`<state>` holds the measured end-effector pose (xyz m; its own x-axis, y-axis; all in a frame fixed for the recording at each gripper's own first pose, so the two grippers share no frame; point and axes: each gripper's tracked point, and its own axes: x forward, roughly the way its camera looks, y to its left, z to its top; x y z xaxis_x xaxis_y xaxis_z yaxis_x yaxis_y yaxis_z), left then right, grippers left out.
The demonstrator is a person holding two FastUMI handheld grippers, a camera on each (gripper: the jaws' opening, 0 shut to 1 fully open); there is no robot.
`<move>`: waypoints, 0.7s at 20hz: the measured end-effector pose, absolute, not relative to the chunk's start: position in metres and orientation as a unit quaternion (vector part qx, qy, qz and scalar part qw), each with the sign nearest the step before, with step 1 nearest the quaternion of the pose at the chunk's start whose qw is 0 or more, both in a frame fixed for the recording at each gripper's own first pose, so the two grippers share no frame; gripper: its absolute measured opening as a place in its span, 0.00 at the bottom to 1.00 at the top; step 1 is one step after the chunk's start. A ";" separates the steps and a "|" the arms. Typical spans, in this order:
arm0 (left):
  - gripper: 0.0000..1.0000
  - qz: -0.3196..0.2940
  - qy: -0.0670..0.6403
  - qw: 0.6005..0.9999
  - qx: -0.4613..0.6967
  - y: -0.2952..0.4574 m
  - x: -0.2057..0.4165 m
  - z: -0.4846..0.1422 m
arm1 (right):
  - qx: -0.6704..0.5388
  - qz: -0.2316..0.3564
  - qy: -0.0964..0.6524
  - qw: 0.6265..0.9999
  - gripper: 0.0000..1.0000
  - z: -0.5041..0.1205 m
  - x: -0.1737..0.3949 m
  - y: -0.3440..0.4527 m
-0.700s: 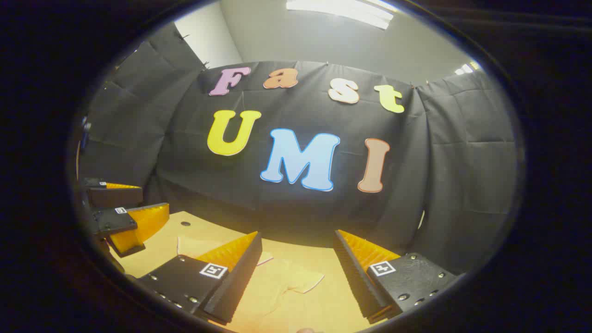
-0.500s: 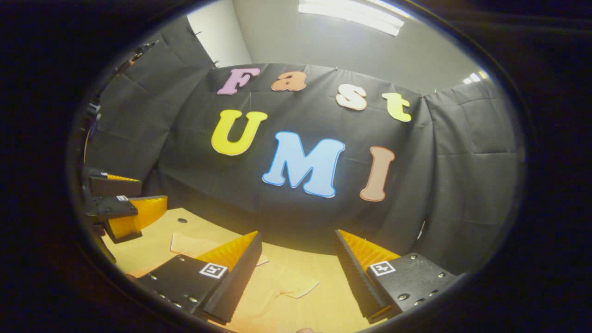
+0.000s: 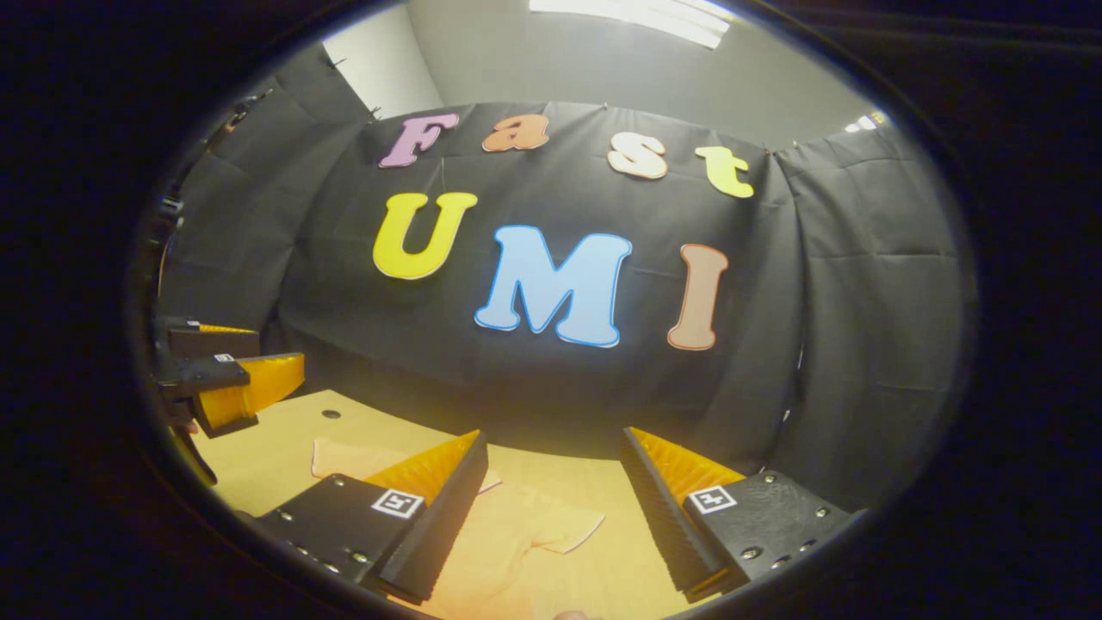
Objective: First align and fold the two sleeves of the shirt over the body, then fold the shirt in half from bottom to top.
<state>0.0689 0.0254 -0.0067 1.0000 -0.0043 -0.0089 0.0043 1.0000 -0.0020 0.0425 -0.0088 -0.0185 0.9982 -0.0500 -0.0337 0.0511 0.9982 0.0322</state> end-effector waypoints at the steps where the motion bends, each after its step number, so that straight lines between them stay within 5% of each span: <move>1: 0.95 -0.001 0.009 1.000 0.000 0.029 0.072 -0.010 | 0.019 -0.031 0.022 0.999 0.96 -0.023 0.046 -0.010; 14: 0.95 0.005 0.028 1.000 0.004 0.043 0.106 -0.030 | 0.036 -0.043 0.095 0.994 0.96 -0.074 0.115 -0.022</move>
<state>0.1061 0.0432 -0.0300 0.9984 0.0105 -0.0556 -0.0101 0.9999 0.0081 0.1151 -0.0218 -0.0736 0.9781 -0.0789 -0.1925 0.0925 0.9937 0.0626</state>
